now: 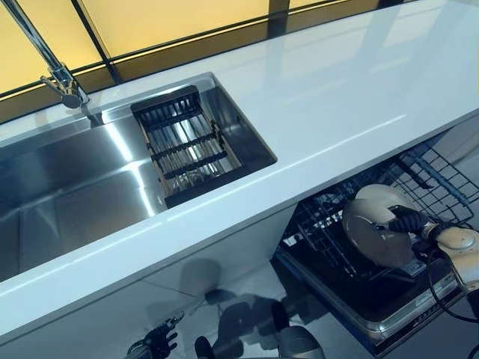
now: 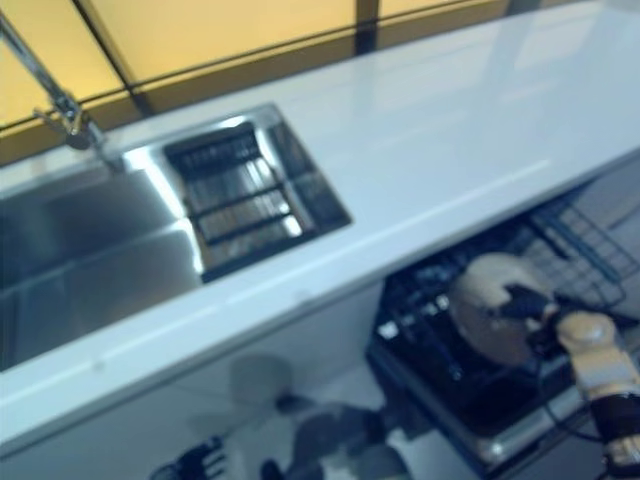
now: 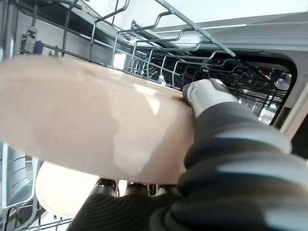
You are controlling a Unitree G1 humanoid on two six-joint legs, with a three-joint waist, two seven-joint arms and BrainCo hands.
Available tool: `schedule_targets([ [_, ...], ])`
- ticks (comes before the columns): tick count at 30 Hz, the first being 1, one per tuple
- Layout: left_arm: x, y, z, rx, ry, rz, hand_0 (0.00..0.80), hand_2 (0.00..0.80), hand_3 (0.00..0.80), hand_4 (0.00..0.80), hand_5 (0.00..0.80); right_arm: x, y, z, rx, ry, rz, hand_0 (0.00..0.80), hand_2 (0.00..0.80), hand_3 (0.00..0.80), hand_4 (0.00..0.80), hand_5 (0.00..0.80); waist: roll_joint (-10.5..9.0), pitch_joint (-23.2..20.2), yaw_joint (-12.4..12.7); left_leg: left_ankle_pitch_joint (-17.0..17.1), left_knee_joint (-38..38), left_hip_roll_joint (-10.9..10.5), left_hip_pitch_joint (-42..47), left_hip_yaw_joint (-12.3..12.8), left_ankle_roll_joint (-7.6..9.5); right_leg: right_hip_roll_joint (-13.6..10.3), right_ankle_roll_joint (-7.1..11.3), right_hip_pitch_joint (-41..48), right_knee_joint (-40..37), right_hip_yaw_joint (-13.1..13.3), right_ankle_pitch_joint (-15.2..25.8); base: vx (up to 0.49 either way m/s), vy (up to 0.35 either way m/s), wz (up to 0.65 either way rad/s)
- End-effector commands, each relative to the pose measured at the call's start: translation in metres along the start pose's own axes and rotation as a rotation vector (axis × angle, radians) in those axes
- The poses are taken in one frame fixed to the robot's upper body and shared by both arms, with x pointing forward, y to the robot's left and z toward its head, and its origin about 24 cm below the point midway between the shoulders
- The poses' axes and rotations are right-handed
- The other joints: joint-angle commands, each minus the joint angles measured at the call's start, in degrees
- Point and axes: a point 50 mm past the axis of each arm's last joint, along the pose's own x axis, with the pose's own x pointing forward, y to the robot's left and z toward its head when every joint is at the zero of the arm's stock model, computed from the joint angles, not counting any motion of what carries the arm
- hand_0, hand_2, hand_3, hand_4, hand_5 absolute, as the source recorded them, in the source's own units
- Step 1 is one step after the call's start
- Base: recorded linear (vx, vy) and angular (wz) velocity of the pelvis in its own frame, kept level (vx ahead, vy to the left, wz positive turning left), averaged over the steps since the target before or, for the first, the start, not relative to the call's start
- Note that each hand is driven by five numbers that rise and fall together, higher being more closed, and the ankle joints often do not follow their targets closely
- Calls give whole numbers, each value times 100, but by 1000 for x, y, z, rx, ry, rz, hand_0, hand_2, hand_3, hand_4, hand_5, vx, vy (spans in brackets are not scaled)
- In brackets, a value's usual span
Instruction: Take plates into dishwasher
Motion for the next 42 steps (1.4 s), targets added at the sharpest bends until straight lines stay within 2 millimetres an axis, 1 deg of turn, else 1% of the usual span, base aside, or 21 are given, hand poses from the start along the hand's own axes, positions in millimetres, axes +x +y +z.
schedule_targets([
  [1, 0, 9, 30, 49, -67, 12, 0, 0, 0, 0, 0, 16, -1, 31, -4, -90, -27, 800, 800, 800, 800, 800, -446, -40, 142, -281, -2, 118, 372, -195, 49, -411, 373, -131, 21, 129, 200, 0, 0, 0],
  [4, 1, 6, 31, 51, -70, 4, 0, 0, 0, 0, 0, 20, 1, 30, -7, -75, -27, 800, 800, 800, 800, 800, -392, -9, 152, -278, -2, 108, 371, -213, 44, -436, 373, -142, 21, 134, 206, 0, 0, 0],
  [12, 4, -4, 35, 52, -74, -28, 0, 0, 0, 0, 0, 27, 3, 29, -61, -27, -17, 800, 800, 800, 800, 800, -133, 136, 160, -231, -2, 50, 312, -251, 6, -532, 362, -216, 21, 144, 222, -4, 9, 0],
  [17, 6, -12, 37, 52, -74, -55, 0, 0, 0, 0, 0, 32, 6, 30, -58, -5, -28, 800, 800, 800, 800, 800, 3, 235, 159, -193, -2, 7, 240, -264, -8, -568, 352, -267, 21, 162, 225, -9, 9, 2],
  [24, 8, -22, 39, 62, -79, -86, 0, 0, 0, 0, 0, 38, 13, 12, -38, 60, -41, 800, 800, 800, 800, 800, 163, 321, 201, -173, -2, -41, 192, -325, 3, -629, 348, -288, 21, 150, 219, 0, 0, 0],
  [30, 10, -28, 42, 77, -82, -101, 0, 0, 0, 0, 0, 41, 13, -5, -32, 120, -62, 800, 800, 800, 800, 800, 291, 345, 267, -164, -2, -76, 188, -389, 13, -682, 339, -256, 21, 119, 208, -2, 2, 1],
  [35, 9, -28, 41, 81, -78, -106, 0, 0, 0, 0, 0, 40, 13, -10, -36, 146, -71, 800, 800, 800, 800, 800, 341, 349, 287, -155, -2, -108, 162, -449, 20, -695, 330, -250, 21, 117, 201, -6, 6, 4],
  [42, 10, -27, 40, 84, -77, -106, 0, 0, 0, 0, 0, 41, 20, -18, -42, 174, -67, 800, 800, 800, 800, 800, 293, 352, 292, -154, -2, -98, 148, -467, 26, -677, 324, -225, 21, 122, 184, -3, -2, 2],
])
